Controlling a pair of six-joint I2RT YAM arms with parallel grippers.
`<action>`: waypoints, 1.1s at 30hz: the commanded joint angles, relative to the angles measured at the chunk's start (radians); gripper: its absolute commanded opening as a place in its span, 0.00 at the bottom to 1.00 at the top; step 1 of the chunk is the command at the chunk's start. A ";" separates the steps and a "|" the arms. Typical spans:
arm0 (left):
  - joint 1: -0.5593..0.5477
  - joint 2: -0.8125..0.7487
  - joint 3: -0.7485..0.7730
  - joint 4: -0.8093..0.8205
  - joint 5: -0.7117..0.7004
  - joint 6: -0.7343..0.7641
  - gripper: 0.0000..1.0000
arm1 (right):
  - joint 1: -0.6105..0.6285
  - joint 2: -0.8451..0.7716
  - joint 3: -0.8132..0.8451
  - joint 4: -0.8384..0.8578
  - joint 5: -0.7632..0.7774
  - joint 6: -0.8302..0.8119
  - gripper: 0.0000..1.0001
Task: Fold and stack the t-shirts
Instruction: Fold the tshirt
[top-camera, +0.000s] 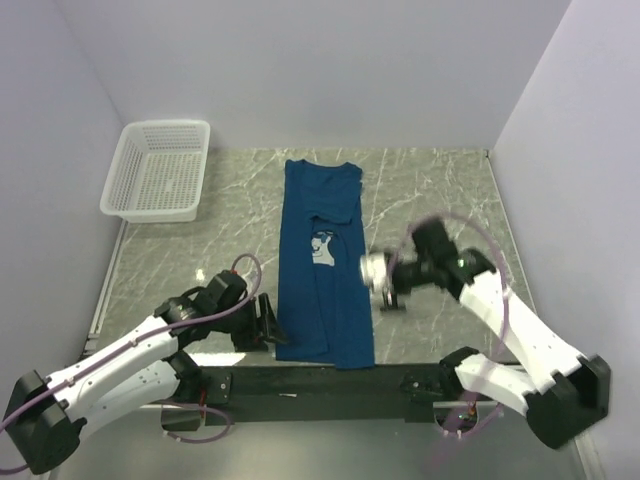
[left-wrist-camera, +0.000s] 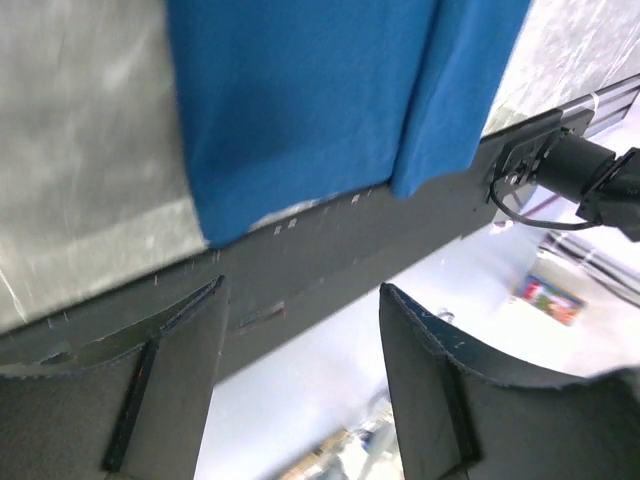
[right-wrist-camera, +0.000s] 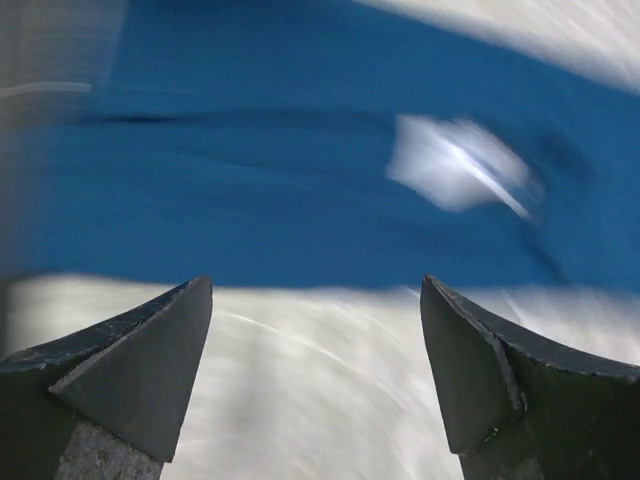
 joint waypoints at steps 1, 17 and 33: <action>-0.016 -0.077 -0.056 -0.037 0.043 -0.166 0.67 | 0.166 -0.077 -0.133 -0.251 -0.139 -0.352 0.91; -0.089 0.134 -0.090 0.122 -0.093 -0.419 0.53 | 0.649 -0.224 -0.392 0.070 0.231 0.086 0.93; -0.108 0.274 -0.080 0.147 -0.235 -0.379 0.21 | 0.723 -0.164 -0.418 0.135 0.310 0.079 0.85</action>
